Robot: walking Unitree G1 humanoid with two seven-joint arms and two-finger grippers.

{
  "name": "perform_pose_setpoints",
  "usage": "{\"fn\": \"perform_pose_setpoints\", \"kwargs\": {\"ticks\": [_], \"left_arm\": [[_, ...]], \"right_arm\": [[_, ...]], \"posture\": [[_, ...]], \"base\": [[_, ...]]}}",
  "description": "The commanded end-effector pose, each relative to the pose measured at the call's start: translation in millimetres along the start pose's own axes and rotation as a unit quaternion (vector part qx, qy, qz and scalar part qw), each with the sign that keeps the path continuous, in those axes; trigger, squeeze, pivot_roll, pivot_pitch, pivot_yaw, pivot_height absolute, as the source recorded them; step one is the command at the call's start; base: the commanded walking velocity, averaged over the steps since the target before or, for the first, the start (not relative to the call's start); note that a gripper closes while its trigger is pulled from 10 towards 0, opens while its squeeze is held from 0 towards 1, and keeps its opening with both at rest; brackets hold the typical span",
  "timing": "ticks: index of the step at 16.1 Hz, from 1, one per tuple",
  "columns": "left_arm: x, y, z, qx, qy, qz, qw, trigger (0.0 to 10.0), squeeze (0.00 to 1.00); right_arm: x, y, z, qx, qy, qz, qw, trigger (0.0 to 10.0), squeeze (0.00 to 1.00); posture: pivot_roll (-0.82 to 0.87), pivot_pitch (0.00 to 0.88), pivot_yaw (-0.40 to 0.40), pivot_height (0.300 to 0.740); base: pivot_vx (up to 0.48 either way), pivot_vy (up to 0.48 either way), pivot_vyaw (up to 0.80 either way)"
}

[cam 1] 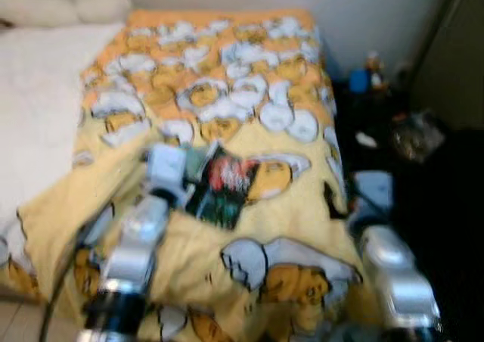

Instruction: Clean up the room

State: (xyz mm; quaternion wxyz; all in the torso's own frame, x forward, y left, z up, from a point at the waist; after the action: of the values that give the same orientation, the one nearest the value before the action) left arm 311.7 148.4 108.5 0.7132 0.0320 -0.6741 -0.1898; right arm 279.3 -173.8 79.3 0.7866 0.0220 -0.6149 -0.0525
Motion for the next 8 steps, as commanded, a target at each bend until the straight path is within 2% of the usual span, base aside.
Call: {"fn": "perform_pose_setpoints", "kwargs": {"ticks": [1,4,5,6,8], "left_arm": [[-4.7,12.7,2.4,0.014,0.012,-0.01,1.0,10.0,0.17],[-7.7,8.0,0.2,-0.003,0.02,-0.005,1.0,10.0,0.17],[-8.2,5.8,-0.8,-0.015,0.02,0.011,1.0,10.0,0.61],[-10.7,2.2,-2.0,-0.043,0.03,0.021,0.998,10.0,1.0],[-16.4,2.9,-5.3,-0.044,0.051,0.0,0.998,10.0,1.0]], "right_arm": [[3.8,14.8,-1.0,0.024,-0.005,-0.007,1.0,10.0,0.0],[3.7,12.1,0.5,0.019,-0.007,0.002,1.0,10.0,0.0],[4.5,10.9,0.7,0.019,-0.006,0.002,1.0,10.0,0.0],[5.3,10.2,0.7,0.018,-0.006,0.002,1.0,10.0,0.0],[5.5,9.9,0.1,0.018,-0.005,0.004,1.0,10.0,0.0]], "posture": [[-0.09,0.0,0.044,0.74],[-0.1,0.0,0.047,0.74],[-0.11,0.0,0.048,0.74],[-0.11,0.0,0.047,0.74],[-0.11,0.0,0.044,0.74]], "base": [[0.247,0.0,-0.8],[0.0,0.0,0.0],[0.0,0.0,0.0],[0.0,0.0,0.0],[0.0,0.0,0.0]]}}
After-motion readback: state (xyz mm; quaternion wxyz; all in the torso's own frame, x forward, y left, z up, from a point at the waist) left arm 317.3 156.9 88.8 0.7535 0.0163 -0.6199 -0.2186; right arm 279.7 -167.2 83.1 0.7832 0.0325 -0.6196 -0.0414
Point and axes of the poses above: a point about 5 cm out from each wrist's last joint towards the gripper, its own z axis pointing back from the gripper into the wrist, its own x axis along the axis of the wrist's last joint, y = z × x, the point moved 1 cm from there along -z, pointing out of the wrist towards the gripper, and after that the axes turned 9 degrees about -z, right-handed, at the moved point
